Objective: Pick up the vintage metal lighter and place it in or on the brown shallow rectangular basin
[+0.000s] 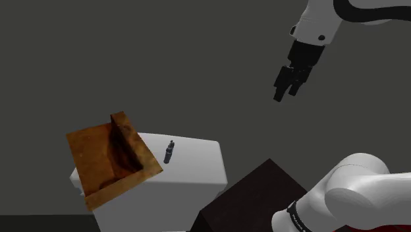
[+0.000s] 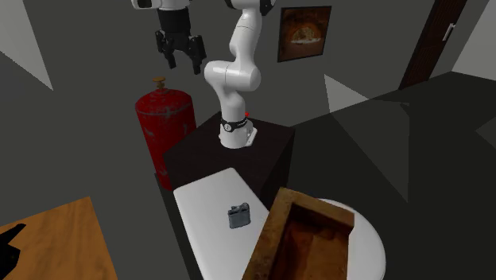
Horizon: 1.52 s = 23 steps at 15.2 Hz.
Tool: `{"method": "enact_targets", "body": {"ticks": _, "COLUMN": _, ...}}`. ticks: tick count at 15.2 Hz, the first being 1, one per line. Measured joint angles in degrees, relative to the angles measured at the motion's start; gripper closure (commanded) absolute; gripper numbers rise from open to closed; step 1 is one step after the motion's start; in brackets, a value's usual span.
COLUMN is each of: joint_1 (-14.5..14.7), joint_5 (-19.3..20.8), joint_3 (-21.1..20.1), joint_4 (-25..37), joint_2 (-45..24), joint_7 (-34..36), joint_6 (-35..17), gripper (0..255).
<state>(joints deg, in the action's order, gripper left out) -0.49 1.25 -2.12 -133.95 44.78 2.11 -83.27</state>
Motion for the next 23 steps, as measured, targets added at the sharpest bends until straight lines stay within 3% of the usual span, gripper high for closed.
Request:
{"method": "enact_targets", "body": {"ticks": 3, "joint_1": 0.59, "joint_5": -0.57, "joint_3": -0.65, "joint_4": -0.82, "joint_2": -1.1, "joint_7": 0.11, "joint_6": -2.07, "gripper": 0}}
{"method": "enact_targets", "body": {"ticks": 10, "joint_1": 3.65, "joint_5": -3.02, "joint_3": -4.05, "joint_4": -4.64, "joint_2": -8.43, "joint_7": 0.17, "joint_6": -14.27, "gripper": 0}}
{"method": "enact_targets", "body": {"ticks": 23, "joint_1": 8.62, "joint_5": -4.49, "joint_3": -11.91, "joint_4": -1.77, "joint_2": -30.04, "joint_7": 1.64, "joint_6": -35.46, "gripper": 0}}
